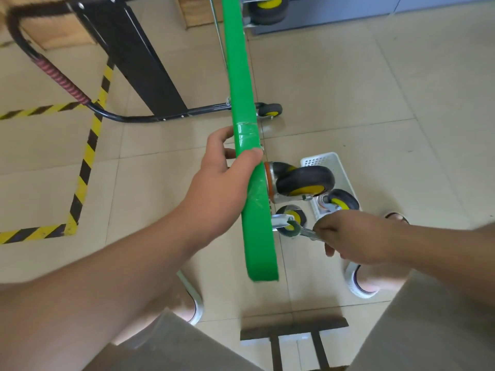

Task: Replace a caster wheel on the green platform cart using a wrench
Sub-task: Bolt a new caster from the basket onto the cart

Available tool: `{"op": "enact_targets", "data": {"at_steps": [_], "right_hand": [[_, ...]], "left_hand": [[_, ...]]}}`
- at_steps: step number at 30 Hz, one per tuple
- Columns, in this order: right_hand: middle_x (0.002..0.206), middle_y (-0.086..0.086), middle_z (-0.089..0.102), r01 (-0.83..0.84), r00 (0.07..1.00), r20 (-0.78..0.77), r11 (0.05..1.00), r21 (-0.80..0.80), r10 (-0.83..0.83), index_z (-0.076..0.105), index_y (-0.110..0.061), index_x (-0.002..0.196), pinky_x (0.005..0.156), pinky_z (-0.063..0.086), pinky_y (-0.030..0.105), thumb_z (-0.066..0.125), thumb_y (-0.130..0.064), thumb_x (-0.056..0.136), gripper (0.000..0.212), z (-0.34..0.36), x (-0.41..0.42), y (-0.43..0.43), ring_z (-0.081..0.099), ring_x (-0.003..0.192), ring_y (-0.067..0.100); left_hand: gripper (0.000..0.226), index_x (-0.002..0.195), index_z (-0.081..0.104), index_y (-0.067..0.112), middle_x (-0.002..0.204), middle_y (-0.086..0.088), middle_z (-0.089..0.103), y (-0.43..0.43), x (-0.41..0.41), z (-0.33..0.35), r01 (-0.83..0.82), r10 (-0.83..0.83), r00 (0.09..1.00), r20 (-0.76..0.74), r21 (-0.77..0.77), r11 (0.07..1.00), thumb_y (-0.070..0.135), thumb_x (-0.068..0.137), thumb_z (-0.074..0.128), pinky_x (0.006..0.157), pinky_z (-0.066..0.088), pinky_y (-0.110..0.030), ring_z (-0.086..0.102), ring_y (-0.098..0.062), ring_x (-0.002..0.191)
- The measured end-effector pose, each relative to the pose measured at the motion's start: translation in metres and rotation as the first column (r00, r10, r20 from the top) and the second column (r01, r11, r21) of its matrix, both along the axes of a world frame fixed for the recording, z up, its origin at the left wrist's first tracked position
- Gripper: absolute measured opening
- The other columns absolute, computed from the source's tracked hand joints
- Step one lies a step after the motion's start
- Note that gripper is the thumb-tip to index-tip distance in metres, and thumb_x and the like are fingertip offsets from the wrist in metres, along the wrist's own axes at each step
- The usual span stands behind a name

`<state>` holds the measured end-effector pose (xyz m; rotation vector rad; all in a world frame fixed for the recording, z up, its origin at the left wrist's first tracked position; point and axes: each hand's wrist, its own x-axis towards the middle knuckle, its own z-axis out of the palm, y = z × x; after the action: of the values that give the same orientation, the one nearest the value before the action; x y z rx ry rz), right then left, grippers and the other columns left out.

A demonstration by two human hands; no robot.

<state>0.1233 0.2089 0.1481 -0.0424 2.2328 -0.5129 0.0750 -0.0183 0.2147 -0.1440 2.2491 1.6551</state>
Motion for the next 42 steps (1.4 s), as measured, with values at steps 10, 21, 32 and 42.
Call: {"op": "enact_targets", "data": {"at_steps": [10, 21, 32, 42], "right_hand": [[0.080, -0.015, 0.074, 0.487, 0.862, 0.006, 0.826, -0.283, -0.507, 0.067, -0.043, 0.106, 0.069, 0.055, 0.024, 0.059, -0.041, 0.099, 0.011, 0.022, 0.041, -0.018, 0.064, 0.068, 0.010], [0.086, -0.005, 0.077, 0.439, 0.881, 0.016, 0.805, -0.399, -0.472, 0.063, -0.034, 0.104, 0.047, 0.041, 0.005, 0.057, -0.031, 0.103, 0.007, 0.016, 0.041, -0.033, 0.066, 0.078, -0.008], [0.091, -0.003, 0.078, 0.447, 0.884, 0.099, 0.767, -0.460, -0.456, 0.061, -0.039, 0.105, 0.074, 0.061, 0.056, 0.059, -0.031, 0.101, 0.010, 0.011, 0.033, -0.042, 0.074, 0.088, 0.032], [0.089, 0.008, 0.077, 0.581, 0.809, 0.258, 0.651, -0.490, -0.528, 0.070, -0.021, 0.105, 0.072, 0.065, 0.044, 0.059, -0.021, 0.101, 0.011, 0.027, 0.032, -0.055, 0.076, 0.079, 0.024]], "left_hand": [[0.048, 0.128, 0.044, 0.055, 0.121, -0.001, 0.064, 0.002, 0.000, 0.000, 0.000, 0.000, 0.999, 0.032, -0.011, 1.000, 0.057, 0.082, 0.055, 0.088, 0.060, -0.049, 0.075, -0.020, 0.092], [0.050, 0.134, 0.040, 0.052, 0.124, -0.003, 0.066, 0.002, 0.002, 0.001, 0.025, -0.025, 0.999, 0.047, -0.009, 1.000, 0.055, 0.086, 0.053, 0.086, 0.062, -0.054, 0.075, -0.026, 0.095], [0.046, 0.131, 0.042, 0.055, 0.120, 0.001, 0.067, 0.001, 0.002, 0.002, 0.026, -0.025, 0.999, 0.032, -0.052, 0.998, 0.054, 0.086, 0.050, 0.085, 0.061, -0.051, 0.075, -0.023, 0.092], [0.045, 0.131, 0.042, 0.054, 0.119, 0.001, 0.067, 0.002, 0.002, 0.002, 0.029, -0.028, 0.999, 0.027, -0.049, 0.998, 0.054, 0.086, 0.049, 0.080, 0.063, -0.044, 0.075, -0.020, 0.090]]}}
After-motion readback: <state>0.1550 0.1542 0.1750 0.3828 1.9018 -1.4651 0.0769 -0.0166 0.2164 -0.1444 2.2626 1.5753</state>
